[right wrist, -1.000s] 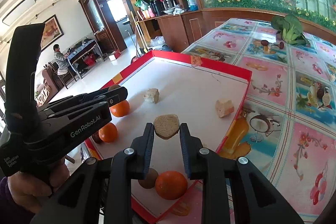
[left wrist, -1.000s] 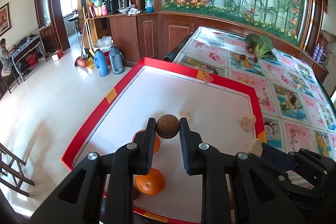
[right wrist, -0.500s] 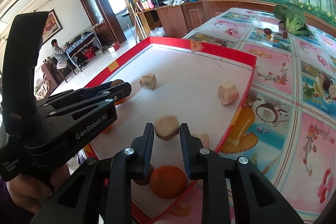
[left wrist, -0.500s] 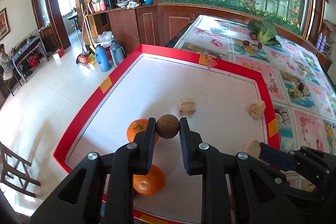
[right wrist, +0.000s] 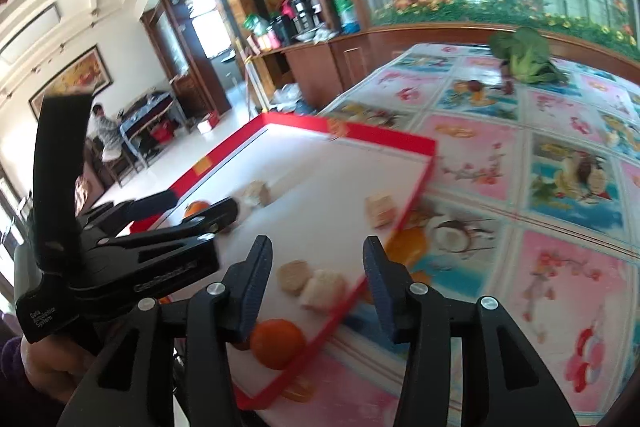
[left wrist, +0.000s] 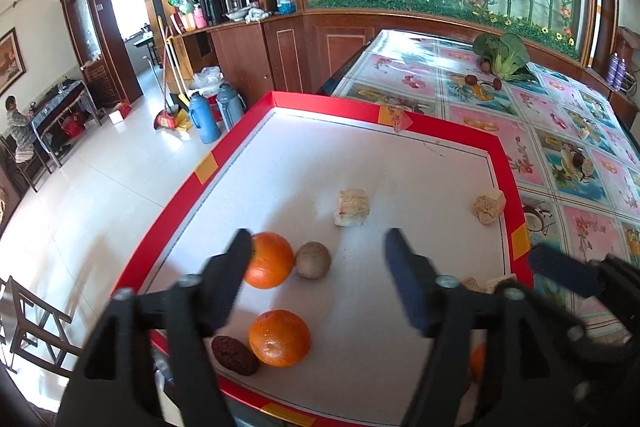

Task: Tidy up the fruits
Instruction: 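Open both tools to release the brown fruit and the biscuit into the tray, then move both open tools back over the tablecloth toward the remaining items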

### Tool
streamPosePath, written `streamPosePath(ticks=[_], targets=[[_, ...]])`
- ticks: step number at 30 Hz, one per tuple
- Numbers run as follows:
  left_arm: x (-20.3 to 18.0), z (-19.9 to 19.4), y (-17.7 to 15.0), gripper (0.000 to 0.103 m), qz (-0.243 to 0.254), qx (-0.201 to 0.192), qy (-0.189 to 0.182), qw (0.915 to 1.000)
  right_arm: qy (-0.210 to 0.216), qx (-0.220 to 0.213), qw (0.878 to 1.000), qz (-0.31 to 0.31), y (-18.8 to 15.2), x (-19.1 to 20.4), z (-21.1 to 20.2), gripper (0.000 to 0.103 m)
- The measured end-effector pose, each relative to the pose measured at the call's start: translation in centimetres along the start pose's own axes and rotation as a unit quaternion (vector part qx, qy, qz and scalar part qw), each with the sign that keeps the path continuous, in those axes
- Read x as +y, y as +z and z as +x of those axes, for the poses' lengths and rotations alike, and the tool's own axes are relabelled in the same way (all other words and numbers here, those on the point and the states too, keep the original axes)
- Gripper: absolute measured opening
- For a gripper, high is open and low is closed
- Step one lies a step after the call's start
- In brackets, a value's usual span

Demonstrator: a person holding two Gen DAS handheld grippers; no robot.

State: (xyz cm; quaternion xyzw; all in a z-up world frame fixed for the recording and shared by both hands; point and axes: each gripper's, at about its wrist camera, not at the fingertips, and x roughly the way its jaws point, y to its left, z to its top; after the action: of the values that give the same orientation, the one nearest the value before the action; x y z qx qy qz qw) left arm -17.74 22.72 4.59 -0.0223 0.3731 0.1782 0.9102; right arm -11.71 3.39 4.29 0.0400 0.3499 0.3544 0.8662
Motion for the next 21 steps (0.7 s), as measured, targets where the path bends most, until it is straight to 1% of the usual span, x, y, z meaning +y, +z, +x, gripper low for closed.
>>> streamPosePath(ticks=[6,10,13,16,21], targets=[[-0.8,-0.5,0.2,0.078,0.004,-0.002,-0.001,1.0000,-0.032,-0.021,0.998,0.043,0.0,-4.4,-2.2,0.048],[-2.3,-0.8,0.2,0.080,0.024,-0.003,-0.004,0.9997,-0.056,-0.034,0.995,0.080,-0.2,-7.8,-4.2,0.048],[-3.7,-1.0,0.3,0.080,0.039,-0.004,-0.010,0.9992,-0.085,-0.045,0.990,0.103,-0.3,-10.5,-5.9,0.049],[-5.0,-1.3,0.4,0.081,0.052,-0.006,-0.014,0.9985,-0.116,-0.051,0.986,0.112,-0.1,-13.1,-6.8,0.049],[-7.1,-1.8,0.5,0.082,0.075,-0.009,-0.025,0.9968,-0.158,-0.021,0.980,0.121,2.1,-17.8,-5.0,0.049]])
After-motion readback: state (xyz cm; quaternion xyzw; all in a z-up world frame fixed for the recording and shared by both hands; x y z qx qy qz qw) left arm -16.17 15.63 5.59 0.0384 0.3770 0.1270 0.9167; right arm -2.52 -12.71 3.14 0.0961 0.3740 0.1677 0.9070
